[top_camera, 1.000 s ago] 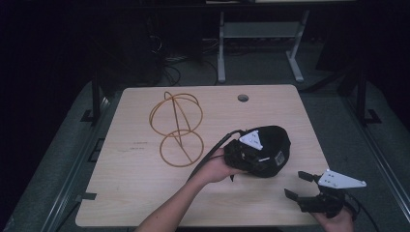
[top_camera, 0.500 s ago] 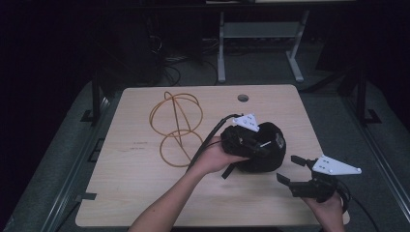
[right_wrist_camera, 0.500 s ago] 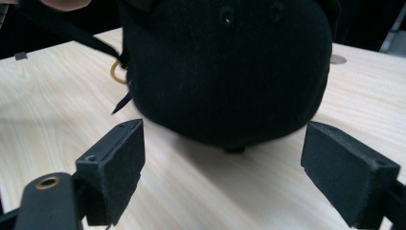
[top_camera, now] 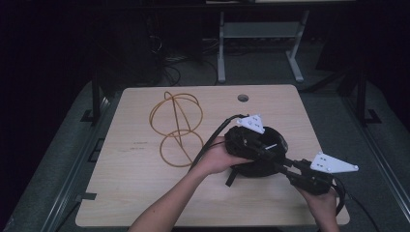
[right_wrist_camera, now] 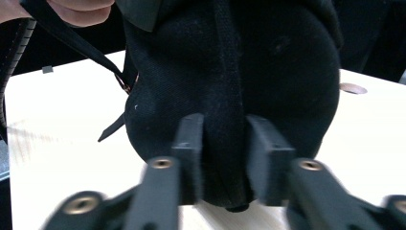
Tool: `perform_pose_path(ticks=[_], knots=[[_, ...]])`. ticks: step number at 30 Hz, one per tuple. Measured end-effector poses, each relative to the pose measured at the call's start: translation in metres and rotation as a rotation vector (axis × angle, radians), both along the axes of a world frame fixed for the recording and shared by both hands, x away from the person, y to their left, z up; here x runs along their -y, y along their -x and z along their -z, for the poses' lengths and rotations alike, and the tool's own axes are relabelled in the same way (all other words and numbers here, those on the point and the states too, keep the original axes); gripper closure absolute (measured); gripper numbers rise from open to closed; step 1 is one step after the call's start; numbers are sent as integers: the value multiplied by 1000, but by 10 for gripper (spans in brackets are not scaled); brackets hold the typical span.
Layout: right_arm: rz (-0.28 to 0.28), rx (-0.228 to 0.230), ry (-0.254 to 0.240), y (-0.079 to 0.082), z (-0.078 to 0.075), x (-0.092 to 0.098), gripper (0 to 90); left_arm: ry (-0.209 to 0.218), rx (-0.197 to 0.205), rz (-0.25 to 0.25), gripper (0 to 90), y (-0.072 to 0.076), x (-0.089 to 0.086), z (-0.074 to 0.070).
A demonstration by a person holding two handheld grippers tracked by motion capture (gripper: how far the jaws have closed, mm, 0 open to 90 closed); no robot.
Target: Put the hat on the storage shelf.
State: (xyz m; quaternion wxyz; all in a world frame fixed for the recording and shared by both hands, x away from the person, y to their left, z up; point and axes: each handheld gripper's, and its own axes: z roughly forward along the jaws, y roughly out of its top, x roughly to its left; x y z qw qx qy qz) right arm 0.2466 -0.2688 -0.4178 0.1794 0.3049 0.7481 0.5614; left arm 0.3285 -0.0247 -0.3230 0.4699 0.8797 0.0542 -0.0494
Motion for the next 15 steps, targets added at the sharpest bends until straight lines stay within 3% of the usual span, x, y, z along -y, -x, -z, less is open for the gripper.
perform_pose_path(ticks=[3,9,15], knots=[[-10,0,-7,0,0,0,838,-6,4,-8,800,0,-2,0],[-16,-3,-8,0,-1,-1,877,-27,29,-24,781,2,-6,-1],[-6,-11,-30,-1,-5,4,879,-33,43,-55,610,3,-15,-3]])
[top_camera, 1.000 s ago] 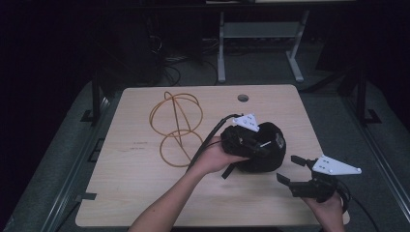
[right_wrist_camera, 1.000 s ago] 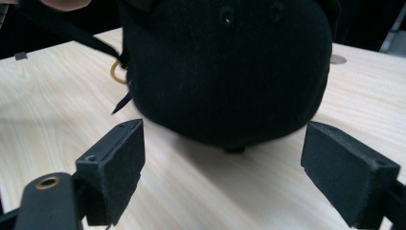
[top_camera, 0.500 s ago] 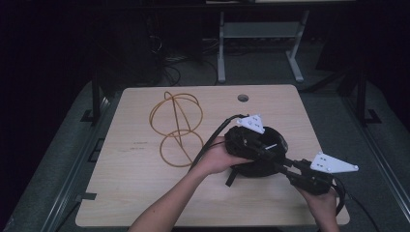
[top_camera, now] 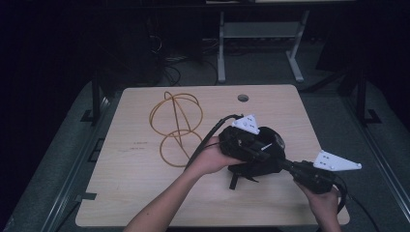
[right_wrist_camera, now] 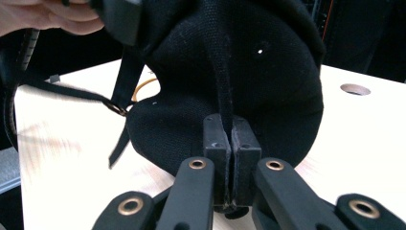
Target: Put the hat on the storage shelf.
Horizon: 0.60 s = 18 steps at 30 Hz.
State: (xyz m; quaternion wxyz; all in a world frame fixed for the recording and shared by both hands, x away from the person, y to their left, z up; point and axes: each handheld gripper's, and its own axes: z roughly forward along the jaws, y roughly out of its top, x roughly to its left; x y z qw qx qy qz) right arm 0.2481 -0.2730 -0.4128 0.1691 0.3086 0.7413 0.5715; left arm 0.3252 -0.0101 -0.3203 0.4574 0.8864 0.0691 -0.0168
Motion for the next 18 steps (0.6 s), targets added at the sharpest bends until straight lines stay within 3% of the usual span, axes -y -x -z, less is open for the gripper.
perform_pose_path(ticks=[7,18], knots=[[6,-6,-4,-1,-8,8,880,-11,32,-32,508,7,-17,-2],[-6,3,3,-6,-29,13,882,-19,52,-76,486,20,-56,7]])
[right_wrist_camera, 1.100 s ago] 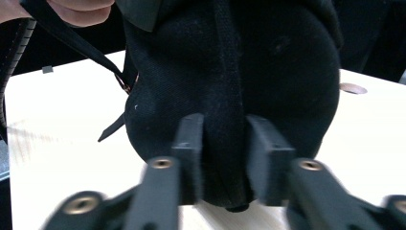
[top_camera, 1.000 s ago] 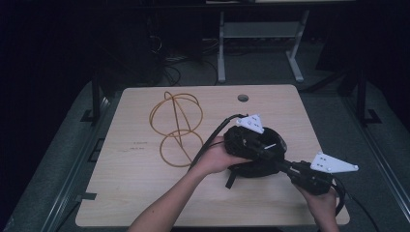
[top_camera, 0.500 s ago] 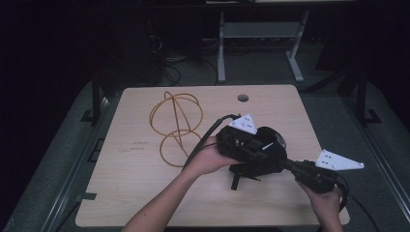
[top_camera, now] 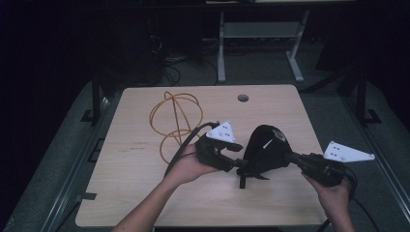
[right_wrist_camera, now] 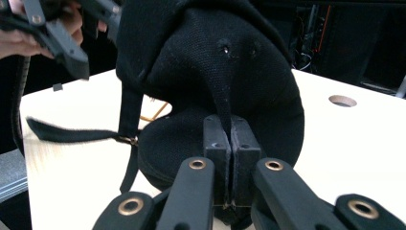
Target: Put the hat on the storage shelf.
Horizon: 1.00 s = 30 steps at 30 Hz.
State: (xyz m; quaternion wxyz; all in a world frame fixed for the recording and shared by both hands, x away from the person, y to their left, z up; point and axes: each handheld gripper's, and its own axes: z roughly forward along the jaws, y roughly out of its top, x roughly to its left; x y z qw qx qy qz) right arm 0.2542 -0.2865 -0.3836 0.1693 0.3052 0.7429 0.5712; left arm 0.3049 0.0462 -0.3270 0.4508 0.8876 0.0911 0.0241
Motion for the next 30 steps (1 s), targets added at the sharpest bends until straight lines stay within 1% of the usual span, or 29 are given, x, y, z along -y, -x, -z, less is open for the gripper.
perform_pose_path(ticks=[4,7,8,11,18,23,25,30], knots=[[-7,-3,5,-3,-8,-1,883,3,-7,-11,480,4,-13,6],[-16,-1,-4,-5,-14,-2,884,-1,-5,-18,478,7,-21,11],[-21,-2,-5,-6,-16,-2,884,4,-12,-21,477,9,-24,12],[-27,3,0,-8,-23,-4,885,1,-7,-27,469,12,-31,17],[-41,-2,-4,-13,-41,-7,885,18,-27,-43,433,17,-47,30],[-54,-18,2,-19,-53,-11,884,-5,-19,-59,429,22,-55,41],[-61,-18,4,-21,-57,-13,884,0,-28,-66,424,23,-58,46],[-68,-32,-1,-28,-65,-18,884,-22,-30,-79,412,25,-63,57]])
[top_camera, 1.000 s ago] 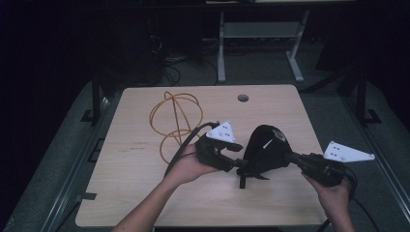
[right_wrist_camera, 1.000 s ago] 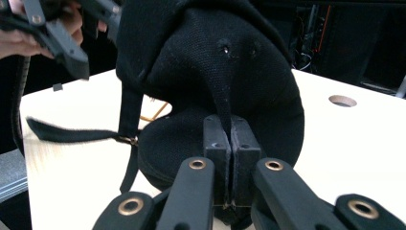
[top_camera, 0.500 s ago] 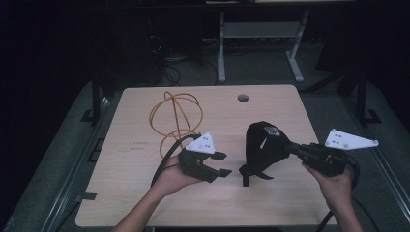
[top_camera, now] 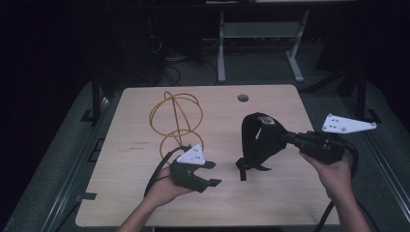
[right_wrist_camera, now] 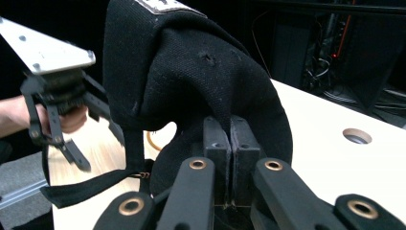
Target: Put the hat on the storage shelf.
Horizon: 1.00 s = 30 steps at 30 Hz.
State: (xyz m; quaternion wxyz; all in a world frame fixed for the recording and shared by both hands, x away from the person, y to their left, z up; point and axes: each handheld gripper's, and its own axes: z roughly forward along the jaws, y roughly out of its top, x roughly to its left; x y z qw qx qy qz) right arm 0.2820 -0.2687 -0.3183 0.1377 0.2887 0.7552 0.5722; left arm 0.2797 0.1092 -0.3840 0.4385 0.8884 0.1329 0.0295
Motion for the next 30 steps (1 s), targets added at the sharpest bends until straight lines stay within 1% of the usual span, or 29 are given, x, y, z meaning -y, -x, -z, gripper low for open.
perform_pose_path(ticks=[1,3,6,7,9,11,12,16,21,23,25,30], knots=[[-2,-2,-3,-1,-1,-1,884,5,-4,-6,408,1,-1,2],[-4,-2,-7,-4,-5,-4,884,0,-6,-3,407,2,-2,6],[-8,-4,-14,-8,-9,-7,884,-12,12,-2,405,3,-3,11],[-9,-5,-13,-10,-11,-8,884,-1,-3,-7,400,5,-3,14],[-11,-5,-15,-12,-15,-11,884,0,-6,-6,388,5,-3,17],[-15,-1,-13,-15,-19,-14,884,-7,1,-3,385,6,-2,19],[-16,-2,-12,-16,-21,-15,884,-11,4,-2,385,6,-2,20],[-23,6,-8,-21,-31,-22,884,-2,-1,-6,379,7,-2,22],[-36,13,-15,-28,-42,-29,884,-3,9,1,373,7,-3,23],[-42,16,-14,-31,-47,-33,884,-2,0,1,372,8,-4,23],[-46,22,-13,-34,-51,-36,883,-1,5,-2,369,7,-5,24],[-56,27,-14,-39,-59,-43,884,-4,-4,-9,364,8,-6,28]])
